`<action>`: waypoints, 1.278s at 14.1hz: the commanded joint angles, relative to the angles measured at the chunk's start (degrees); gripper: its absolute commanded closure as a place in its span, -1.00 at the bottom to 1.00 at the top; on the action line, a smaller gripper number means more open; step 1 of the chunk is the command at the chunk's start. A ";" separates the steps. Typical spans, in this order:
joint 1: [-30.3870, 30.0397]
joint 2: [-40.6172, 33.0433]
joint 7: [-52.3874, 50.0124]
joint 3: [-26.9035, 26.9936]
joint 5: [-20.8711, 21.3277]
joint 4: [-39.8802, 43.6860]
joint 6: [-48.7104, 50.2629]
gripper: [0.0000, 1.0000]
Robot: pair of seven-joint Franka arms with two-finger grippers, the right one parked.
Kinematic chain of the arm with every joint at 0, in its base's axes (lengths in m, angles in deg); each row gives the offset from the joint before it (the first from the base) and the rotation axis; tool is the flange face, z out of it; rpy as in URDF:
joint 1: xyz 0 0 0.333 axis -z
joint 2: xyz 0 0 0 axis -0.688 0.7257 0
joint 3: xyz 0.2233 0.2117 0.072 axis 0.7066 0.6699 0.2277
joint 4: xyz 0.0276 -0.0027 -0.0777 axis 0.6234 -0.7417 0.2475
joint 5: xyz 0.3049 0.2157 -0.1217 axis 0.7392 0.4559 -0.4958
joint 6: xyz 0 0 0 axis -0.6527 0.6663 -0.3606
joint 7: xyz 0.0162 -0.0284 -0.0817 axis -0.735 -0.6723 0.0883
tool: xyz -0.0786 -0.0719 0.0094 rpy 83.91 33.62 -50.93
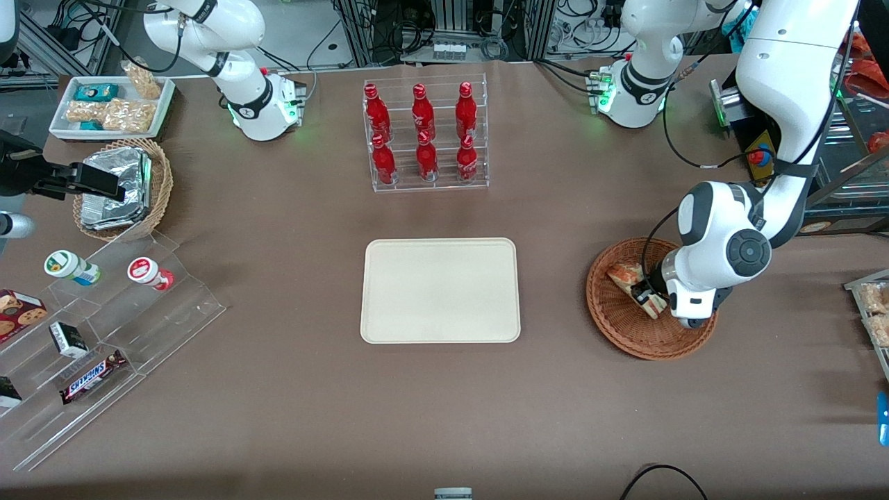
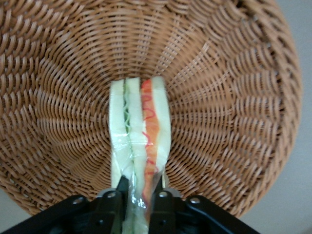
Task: Place sandwich from basket to tray
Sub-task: 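Lift the sandwich and carry it with the left gripper over the tray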
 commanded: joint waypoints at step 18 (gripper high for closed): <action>33.32 10.64 1.01 -0.91 2.16 27.96 18.73 0.62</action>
